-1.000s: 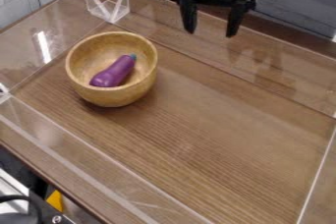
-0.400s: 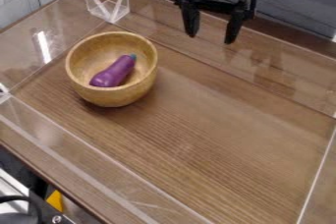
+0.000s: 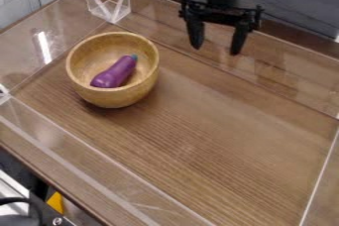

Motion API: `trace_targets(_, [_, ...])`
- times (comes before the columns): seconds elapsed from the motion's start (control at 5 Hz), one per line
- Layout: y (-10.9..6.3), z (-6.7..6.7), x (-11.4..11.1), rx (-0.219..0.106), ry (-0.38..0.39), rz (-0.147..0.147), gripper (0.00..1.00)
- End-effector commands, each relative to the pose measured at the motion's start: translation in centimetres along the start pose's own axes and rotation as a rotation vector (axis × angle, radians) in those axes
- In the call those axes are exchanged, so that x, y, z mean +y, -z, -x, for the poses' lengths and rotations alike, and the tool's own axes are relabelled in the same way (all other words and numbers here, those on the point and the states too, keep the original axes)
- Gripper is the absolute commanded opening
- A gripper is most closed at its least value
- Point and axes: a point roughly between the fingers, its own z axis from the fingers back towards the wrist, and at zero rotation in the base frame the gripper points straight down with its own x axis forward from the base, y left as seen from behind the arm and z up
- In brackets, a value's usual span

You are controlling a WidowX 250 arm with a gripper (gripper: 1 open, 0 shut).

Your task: Put the purple eggplant in the brown bowl

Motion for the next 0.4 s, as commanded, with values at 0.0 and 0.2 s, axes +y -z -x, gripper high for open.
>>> trace_targets(0.0, [-0.7,0.1,-0.9,-0.055,-0.002,0.024,1.00])
trace_targets(0.2, [-1.0,0.3,-2.5,-0.078,0.044,0.043,1.00])
